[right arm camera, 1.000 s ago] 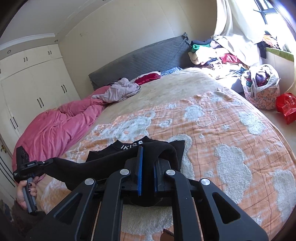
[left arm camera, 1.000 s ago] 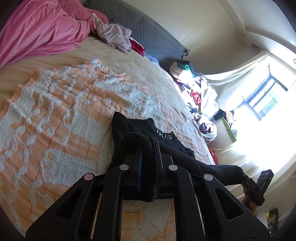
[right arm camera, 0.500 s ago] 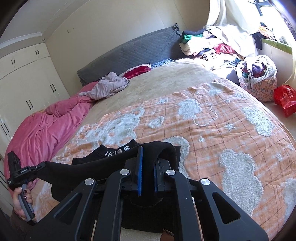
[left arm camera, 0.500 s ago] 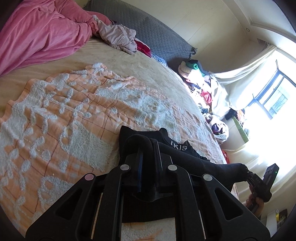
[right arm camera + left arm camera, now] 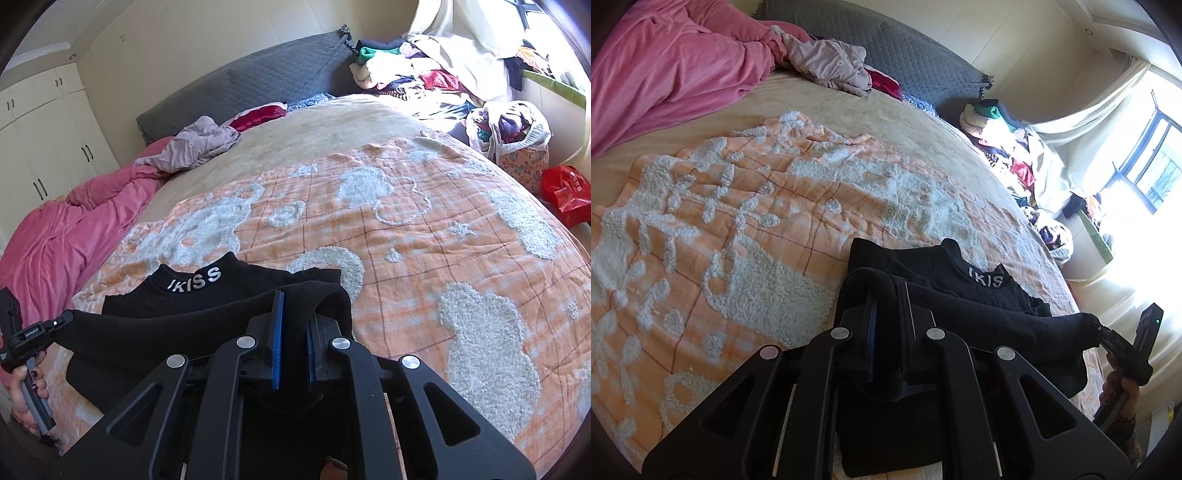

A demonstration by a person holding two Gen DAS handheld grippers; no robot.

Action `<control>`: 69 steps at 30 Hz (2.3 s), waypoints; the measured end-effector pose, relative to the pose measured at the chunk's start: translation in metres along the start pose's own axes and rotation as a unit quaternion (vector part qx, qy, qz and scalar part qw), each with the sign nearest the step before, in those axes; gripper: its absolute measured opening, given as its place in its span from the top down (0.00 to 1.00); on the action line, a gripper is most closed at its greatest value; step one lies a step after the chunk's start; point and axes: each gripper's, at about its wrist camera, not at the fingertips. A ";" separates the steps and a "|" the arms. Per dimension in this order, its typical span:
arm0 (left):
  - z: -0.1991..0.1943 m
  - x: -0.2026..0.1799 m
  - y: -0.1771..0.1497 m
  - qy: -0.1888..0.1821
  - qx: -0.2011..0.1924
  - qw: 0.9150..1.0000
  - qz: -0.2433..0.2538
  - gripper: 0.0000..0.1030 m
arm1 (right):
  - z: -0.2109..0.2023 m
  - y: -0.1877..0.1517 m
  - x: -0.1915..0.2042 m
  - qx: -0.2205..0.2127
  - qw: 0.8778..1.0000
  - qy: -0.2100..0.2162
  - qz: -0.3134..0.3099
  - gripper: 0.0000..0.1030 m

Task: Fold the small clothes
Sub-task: 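Lift the hem with both tools and fold it toward the collar, then open both tools and release the folded hem, then grasp the folded sweatshirt edge with both tools and fold it over again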

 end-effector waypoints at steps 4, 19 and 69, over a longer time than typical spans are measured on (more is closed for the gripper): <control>0.000 -0.002 -0.002 0.009 -0.001 1.000 0.003 0.95 | 0.000 -0.002 0.003 -0.001 1.000 -0.010 -0.006 0.65; -0.026 -0.039 -0.011 0.068 -0.035 0.994 0.073 0.52 | -0.050 -0.017 0.028 -0.092 0.993 -0.058 -0.046 0.34; 0.024 -0.047 0.025 0.070 -0.021 0.988 0.136 0.62 | 0.072 0.026 0.034 0.035 0.989 -0.098 -0.109 0.71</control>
Point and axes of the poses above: each gripper's, at about its wrist camera, not at the fingertips, and z roughly the way its jaws point, x to its left, y to its top, and after that the axes turned 10 degrees about x, right-handed
